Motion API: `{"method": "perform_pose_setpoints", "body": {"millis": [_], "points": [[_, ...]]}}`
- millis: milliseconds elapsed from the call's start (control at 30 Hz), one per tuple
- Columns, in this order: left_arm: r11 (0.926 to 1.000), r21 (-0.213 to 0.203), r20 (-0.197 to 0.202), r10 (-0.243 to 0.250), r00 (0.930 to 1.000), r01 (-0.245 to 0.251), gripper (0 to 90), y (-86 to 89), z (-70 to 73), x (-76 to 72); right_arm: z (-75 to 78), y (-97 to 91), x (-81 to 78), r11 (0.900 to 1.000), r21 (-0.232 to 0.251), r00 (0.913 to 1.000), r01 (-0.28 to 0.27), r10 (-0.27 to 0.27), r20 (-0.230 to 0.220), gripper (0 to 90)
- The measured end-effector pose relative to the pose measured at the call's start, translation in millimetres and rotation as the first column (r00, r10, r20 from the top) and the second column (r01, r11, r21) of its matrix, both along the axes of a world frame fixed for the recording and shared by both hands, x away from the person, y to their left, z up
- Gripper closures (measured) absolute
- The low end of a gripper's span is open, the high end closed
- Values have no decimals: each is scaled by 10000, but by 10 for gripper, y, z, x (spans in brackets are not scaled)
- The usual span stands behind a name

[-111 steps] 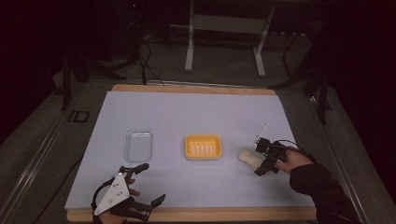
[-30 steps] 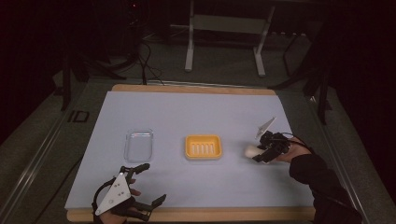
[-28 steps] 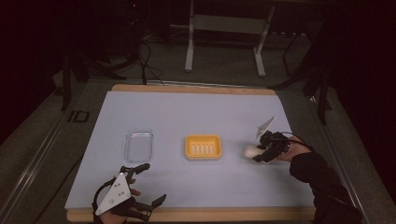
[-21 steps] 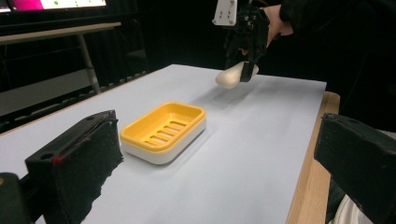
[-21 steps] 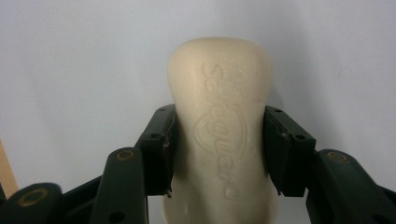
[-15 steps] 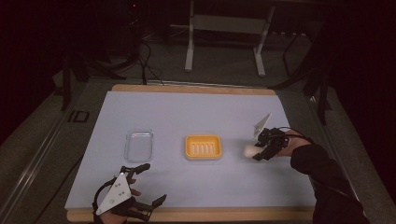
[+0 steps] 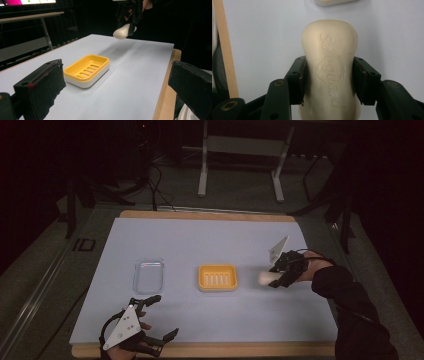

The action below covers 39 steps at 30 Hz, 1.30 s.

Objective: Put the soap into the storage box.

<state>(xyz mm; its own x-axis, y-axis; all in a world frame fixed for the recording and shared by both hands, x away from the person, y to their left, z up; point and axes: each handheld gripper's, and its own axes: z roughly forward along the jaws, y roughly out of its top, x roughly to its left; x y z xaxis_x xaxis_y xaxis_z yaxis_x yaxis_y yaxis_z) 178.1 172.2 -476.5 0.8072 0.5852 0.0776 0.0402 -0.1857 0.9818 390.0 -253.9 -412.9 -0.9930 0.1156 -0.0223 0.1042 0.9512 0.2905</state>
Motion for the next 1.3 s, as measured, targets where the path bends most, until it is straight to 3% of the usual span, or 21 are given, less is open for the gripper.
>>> {"method": "perform_pose_setpoints", "body": {"millis": [267, 433, 633, 900, 1300], "points": [[10000, 6, 4, 4, 10000, -4, 7, 2, 1, -3, 154, 97, 19, 9994, -138, 9995, -327, 328, 15, 490], [10000, -23, 10, 2, 10000, -2, 7, 6, 2, -8, 271, 246, 28, 9958, -222, 9958, -891, 895, 185, 490], [10000, -12, 5, -15, 10000, 15, 7, 5, 2, -7, 348, 340, 56, 9944, -242, 9940, -1030, 1038, 334, 490], [10000, 7, 14, -9, 10000, 9, 7, 7, 3, -12, 398, 495, 84, 9884, -174, 9879, -1508, 1513, 335, 490], [10000, 28, 27, -13, 10000, 13, 7, 24, 6, -23, 320, 772, 132, 9789, -127, 9786, -2041, 2043, 262, 490]]}}
